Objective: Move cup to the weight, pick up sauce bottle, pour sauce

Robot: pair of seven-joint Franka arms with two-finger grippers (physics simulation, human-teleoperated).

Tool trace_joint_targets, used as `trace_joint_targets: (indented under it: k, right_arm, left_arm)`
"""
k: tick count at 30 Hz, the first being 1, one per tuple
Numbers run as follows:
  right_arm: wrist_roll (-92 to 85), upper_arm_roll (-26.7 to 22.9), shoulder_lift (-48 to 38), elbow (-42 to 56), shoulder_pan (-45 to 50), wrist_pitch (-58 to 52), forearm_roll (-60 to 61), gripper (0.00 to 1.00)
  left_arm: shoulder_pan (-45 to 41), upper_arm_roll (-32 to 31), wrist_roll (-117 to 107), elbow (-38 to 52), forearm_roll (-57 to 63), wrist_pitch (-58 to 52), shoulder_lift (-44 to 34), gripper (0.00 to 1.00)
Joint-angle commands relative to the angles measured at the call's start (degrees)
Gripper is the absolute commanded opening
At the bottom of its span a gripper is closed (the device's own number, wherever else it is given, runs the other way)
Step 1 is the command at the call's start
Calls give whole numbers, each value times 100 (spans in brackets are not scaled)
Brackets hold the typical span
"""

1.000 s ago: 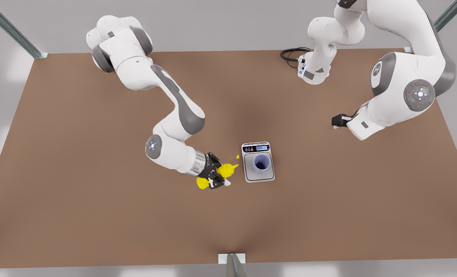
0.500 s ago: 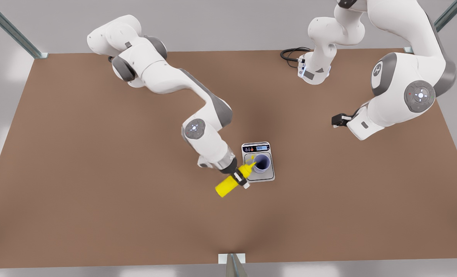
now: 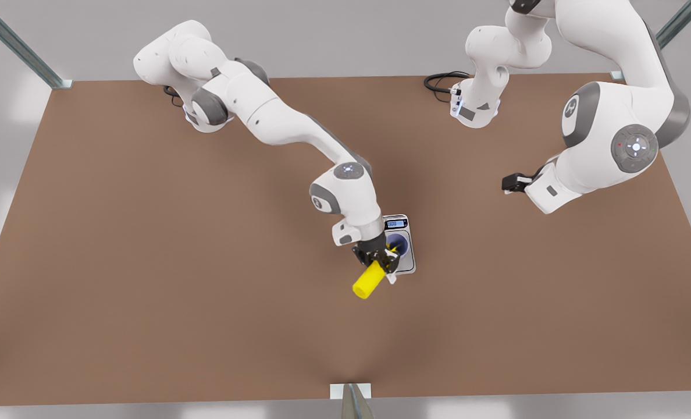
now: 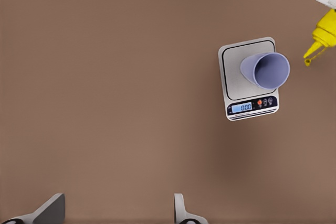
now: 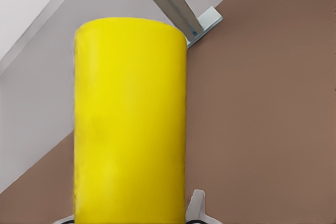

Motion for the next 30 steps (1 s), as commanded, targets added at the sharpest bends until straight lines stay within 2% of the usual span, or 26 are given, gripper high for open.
trace_joint_targets:
  k: [1, 4, 13, 15, 18, 24, 26, 30]
  right_arm:
    - [5, 17, 12, 2, 0, -45, -164, 22]
    - [-21, 131, 108, 2, 0, 7, -586, 22]
    - [-355, 298, 161, 29, -53, 78, -543, 21]
    - [-311, 570, 100, 20, -132, 113, -490, 21]
    - [-364, 562, -50, 2, -237, 262, 915, 21]
    - [-381, 720, -349, -94, -510, 297, 2963, 23]
    - [-566, 746, -340, -261, -536, 948, 3816, 23]
    - [-987, 1036, -419, -305, -685, 957, 4985, 22]
  left_arm:
    - [-2, 5, 0, 0, 3, 0, 0, 100]
    - [-2, 5, 0, 0, -6, 0, 0, 100]
    - [-2, -4, -9, 9, 3, -9, -9, 100]
    - [-2, -4, -9, 9, 3, -9, -18, 100]
    - [-2, -4, -9, 9, 12, 0, -18, 100]
    - [-2, -4, -9, 9, 12, -9, -18, 100]
    - [-2, -4, 0, 9, 12, 0, -18, 100]
    - [-10, -4, 0, 9, 12, 0, -9, 100]
